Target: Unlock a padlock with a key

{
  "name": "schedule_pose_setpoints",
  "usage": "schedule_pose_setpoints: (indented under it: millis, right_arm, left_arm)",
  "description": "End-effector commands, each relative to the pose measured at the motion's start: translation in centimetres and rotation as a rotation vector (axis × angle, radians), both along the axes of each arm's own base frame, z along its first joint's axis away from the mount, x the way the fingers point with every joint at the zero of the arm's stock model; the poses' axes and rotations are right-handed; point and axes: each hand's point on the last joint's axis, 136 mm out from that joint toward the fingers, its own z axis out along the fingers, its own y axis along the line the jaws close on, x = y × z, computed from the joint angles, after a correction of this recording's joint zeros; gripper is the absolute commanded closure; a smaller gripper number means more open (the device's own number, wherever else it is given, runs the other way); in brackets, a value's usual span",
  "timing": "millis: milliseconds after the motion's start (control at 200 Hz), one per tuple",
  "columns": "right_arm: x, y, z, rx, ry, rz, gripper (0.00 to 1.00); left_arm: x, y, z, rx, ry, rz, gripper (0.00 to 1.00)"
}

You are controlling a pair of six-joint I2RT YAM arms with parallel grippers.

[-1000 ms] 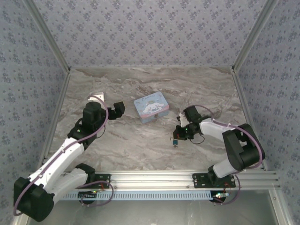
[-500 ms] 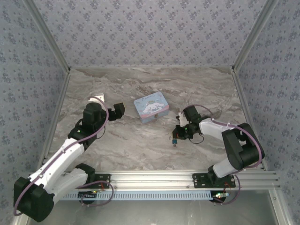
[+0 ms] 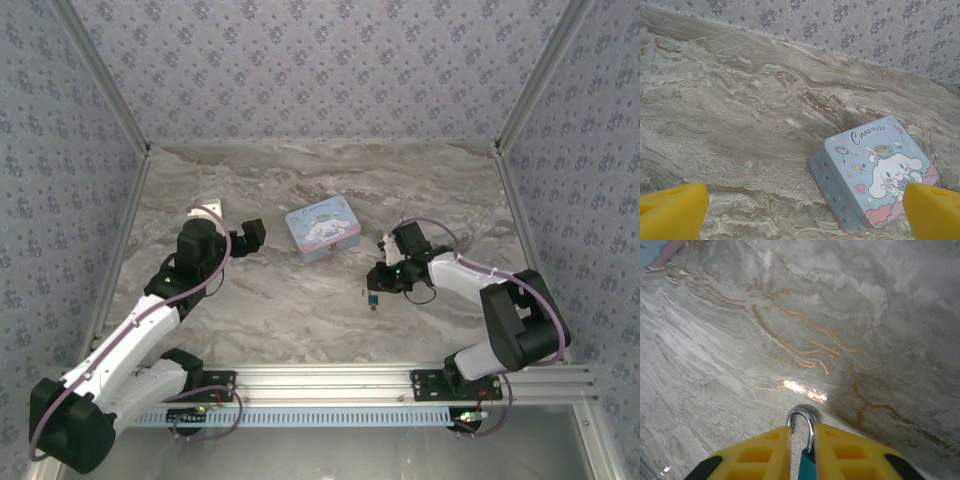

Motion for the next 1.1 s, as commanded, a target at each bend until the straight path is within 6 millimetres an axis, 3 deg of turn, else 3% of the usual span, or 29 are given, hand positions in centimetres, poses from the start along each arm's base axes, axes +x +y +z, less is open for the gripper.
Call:
schedule_pose_setpoints:
  millis: [0, 150, 410, 874, 1099]
  right_arm:
    - [0.9, -0.2, 1.4, -0.002, -0.038, -0.022, 0.74]
    - [1.3, -0.6, 2.3, -0.005, -0.070, -0.037, 0.69]
    - [2.5, -2.8, 5.7, -0.016, -0.197, -0.109, 0.58]
    - [4.4, -11.3, 16.1, 0.026, -0.614, -0.363, 0.37]
    - [4.0, -15.5, 17.3, 0.008, -0.709, -0.507, 0.20]
  left_arm:
    - [0.1, 0.4, 1.1, 0.011, -0.022, 0.010, 0.00]
    - [0.1, 0.4, 1.3, 0.009, -0.023, 0.008, 0.01]
    - [0.1, 0.4, 2.1, 0.003, -0.037, 0.012, 0.01]
    - [-0.3, 1.6, 5.7, 0.020, -0.121, 0.047, 0.01]
    - [-1.1, 3.1, 7.0, 0.030, -0.179, 0.097, 0.01]
